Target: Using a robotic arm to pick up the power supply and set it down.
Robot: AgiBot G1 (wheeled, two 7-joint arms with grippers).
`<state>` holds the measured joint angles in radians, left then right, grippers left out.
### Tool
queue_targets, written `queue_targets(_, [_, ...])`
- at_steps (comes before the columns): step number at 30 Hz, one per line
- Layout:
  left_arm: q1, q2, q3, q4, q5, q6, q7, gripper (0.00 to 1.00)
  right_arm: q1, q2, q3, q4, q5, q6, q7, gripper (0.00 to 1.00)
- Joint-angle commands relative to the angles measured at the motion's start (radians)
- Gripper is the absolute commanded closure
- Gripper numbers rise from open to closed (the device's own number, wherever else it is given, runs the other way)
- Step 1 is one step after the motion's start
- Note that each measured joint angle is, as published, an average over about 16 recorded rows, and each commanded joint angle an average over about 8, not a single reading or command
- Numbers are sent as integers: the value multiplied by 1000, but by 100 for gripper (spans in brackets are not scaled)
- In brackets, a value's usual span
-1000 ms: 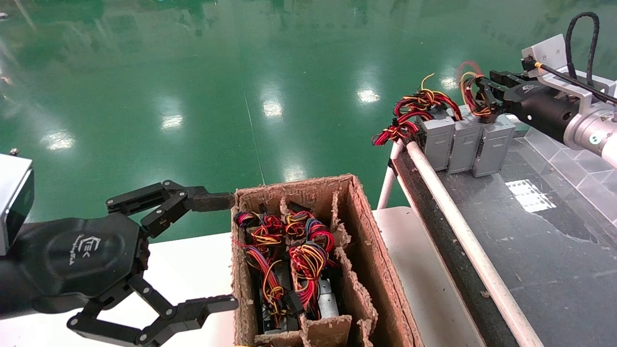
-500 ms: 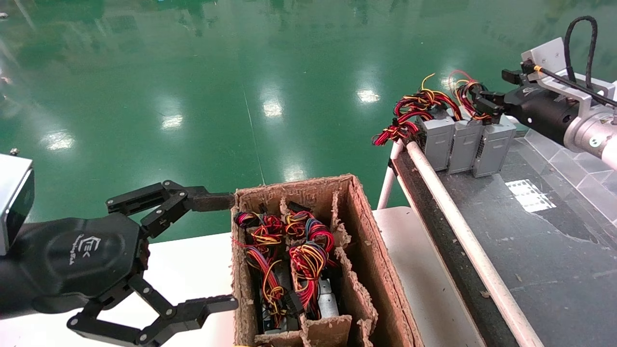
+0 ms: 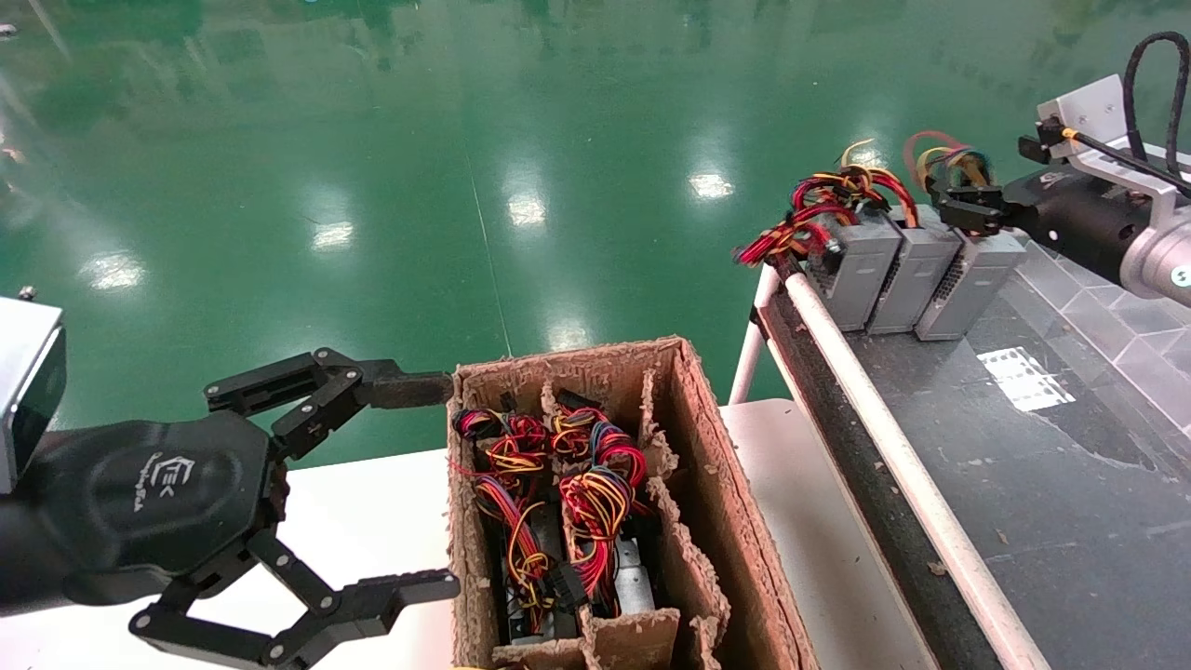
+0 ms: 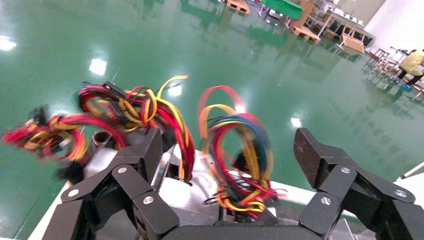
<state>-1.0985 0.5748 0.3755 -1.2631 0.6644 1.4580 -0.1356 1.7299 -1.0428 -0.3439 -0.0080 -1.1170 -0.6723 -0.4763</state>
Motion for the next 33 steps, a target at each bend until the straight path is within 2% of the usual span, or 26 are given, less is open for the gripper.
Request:
queue_targets(1, [0, 0, 0, 0, 0, 0, 0, 0, 0, 4, -2, -3, -3, -1, 3, 0])
queue_targets(13, [0, 0, 0, 0, 0, 0, 0, 0, 31, 41, 38, -5, 55, -82, 103, 0])
queue_targets(23, [0, 0, 0, 0, 0, 0, 0, 0, 94, 34, 75, 1, 109, -27, 187, 0])
queue_targets(28, [0, 0, 0, 0, 0, 0, 0, 0, 69, 50, 79, 64, 129, -66, 220, 0])
queue_targets(33, [0, 0, 0, 0, 0, 0, 0, 0, 6, 84, 78, 171, 152, -132, 259, 0])
